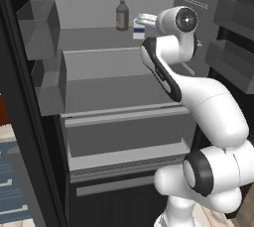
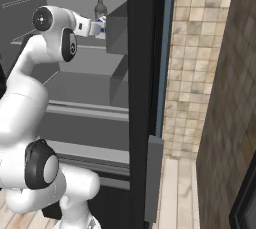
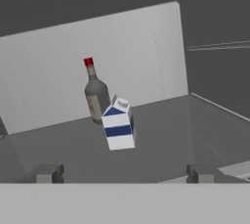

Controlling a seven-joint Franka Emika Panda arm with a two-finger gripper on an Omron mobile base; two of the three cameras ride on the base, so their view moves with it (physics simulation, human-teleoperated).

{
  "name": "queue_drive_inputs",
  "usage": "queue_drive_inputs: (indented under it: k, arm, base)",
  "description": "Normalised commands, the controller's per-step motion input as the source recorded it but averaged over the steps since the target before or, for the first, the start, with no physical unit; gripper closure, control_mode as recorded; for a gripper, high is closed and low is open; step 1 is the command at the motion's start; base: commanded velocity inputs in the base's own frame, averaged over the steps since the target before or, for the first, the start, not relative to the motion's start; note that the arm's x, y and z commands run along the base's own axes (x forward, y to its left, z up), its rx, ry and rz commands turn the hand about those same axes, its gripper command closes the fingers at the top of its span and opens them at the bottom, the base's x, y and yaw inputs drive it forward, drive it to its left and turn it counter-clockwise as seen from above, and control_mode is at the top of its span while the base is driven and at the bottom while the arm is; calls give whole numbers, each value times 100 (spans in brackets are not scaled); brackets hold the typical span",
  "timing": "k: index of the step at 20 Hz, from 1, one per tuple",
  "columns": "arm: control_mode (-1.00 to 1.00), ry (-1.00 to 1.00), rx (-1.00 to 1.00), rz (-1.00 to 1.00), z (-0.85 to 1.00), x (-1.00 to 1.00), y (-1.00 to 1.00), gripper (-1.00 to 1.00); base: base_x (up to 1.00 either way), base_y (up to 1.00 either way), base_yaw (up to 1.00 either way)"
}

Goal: Take out the milk from the fridge and place it on the tray on the counter. Then take the sugar cube near the tray and place it in the tray.

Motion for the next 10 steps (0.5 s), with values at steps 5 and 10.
queue_drive_inputs:
  k: [5,10]
  arm:
    - [-100,0,-1,0,-9,46,0,-100]
    - [-100,5,-7,-3,0,37,18,-100]
  base:
    - [0,0,0]
    - [0,0,0]
